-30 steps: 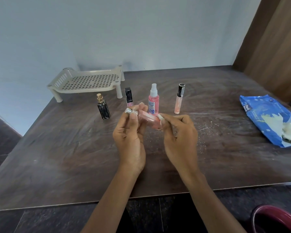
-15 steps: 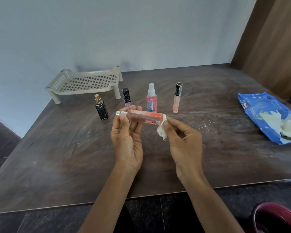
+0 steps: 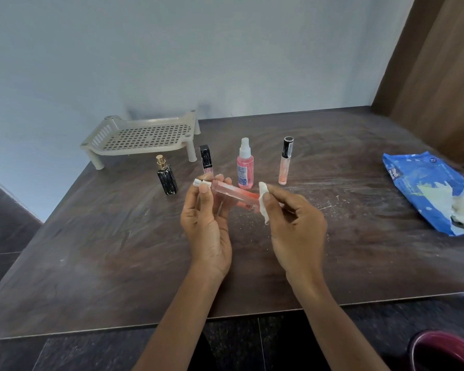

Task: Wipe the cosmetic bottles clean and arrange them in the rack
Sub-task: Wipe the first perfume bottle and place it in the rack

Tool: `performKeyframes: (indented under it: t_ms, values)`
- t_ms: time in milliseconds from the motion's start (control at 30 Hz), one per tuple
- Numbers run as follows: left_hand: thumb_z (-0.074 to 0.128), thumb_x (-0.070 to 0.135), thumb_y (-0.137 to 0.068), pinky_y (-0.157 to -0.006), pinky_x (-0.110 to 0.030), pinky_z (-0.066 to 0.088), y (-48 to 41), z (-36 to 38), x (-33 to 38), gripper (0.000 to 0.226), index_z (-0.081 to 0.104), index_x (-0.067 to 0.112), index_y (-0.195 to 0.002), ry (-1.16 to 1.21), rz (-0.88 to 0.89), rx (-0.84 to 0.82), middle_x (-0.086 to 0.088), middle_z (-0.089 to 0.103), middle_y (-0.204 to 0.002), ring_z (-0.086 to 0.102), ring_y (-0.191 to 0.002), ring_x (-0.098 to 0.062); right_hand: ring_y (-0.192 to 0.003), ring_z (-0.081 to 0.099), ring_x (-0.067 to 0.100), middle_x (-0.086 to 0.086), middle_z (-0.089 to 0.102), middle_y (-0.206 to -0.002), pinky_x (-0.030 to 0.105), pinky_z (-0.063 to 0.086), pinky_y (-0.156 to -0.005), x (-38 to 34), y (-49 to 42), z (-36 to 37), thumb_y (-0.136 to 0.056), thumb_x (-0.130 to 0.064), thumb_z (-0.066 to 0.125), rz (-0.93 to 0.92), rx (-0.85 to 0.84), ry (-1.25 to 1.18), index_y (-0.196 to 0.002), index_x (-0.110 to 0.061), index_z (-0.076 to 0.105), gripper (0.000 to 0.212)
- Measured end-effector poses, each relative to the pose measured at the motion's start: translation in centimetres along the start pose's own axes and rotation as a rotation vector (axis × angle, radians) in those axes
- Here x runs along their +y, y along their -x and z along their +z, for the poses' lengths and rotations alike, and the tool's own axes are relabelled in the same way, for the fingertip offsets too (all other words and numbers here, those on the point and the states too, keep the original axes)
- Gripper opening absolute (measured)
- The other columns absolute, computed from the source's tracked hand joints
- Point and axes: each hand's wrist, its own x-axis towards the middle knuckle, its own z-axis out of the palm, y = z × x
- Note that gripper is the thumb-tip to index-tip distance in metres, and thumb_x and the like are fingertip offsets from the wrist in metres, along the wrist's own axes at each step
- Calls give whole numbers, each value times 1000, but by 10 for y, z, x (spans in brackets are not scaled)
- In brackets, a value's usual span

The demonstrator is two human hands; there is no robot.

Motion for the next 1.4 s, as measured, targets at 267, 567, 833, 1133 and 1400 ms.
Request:
performKeyframes:
  t_ms: [267,567,833,1133,1400]
  values:
    - [44,27,-104,-88,-30,56,9,19,-4,27,71,24,-112,-206,-125,-114,-6,74,-104,67,-96,-16,-77,62,5,-13,65,-84,6,44,-64,-2,1,18,-91,-25,68,-168,23,158,-108,-29,74,18]
    - [48,8,-101,-98,-47,48,11,15,7,39,57,31,-131,-462,-193,-505,-18,60,-113,62,-106,-29,-82,67,4,-13,70,-92,17,53,-72,-8,-13,13,-94,-29,64,-29,24,17,-108,-32,73,17]
    - [50,9,-104,-90,-40,58,-4,1,-1,57,27,15,-155,-993,173,-662,-5,71,-108,71,-100,-19,-80,68,1,-15,73,-89,13,51,-71,-13,-23,0,-92,-29,67,-25,-47,101,-108,-29,75,18]
    - [43,45,-102,-83,-38,59,-4,-7,-4,45,57,12,-129,-1162,411,-516,3,73,-108,71,-94,-10,-61,54,-1,-5,64,-76,-1,36,-60,-14,-13,4,-93,-30,66,-287,-44,488,-102,-23,78,16]
    - [61,18,-98,-70,-12,55,-4,-11,-5,29,61,17,-127,-1221,461,-472,18,68,-101,64,-80,13,-72,66,-6,-25,63,-69,1,44,-66,-13,-15,3,-87,-25,73,-154,-36,304,-98,-21,79,13]
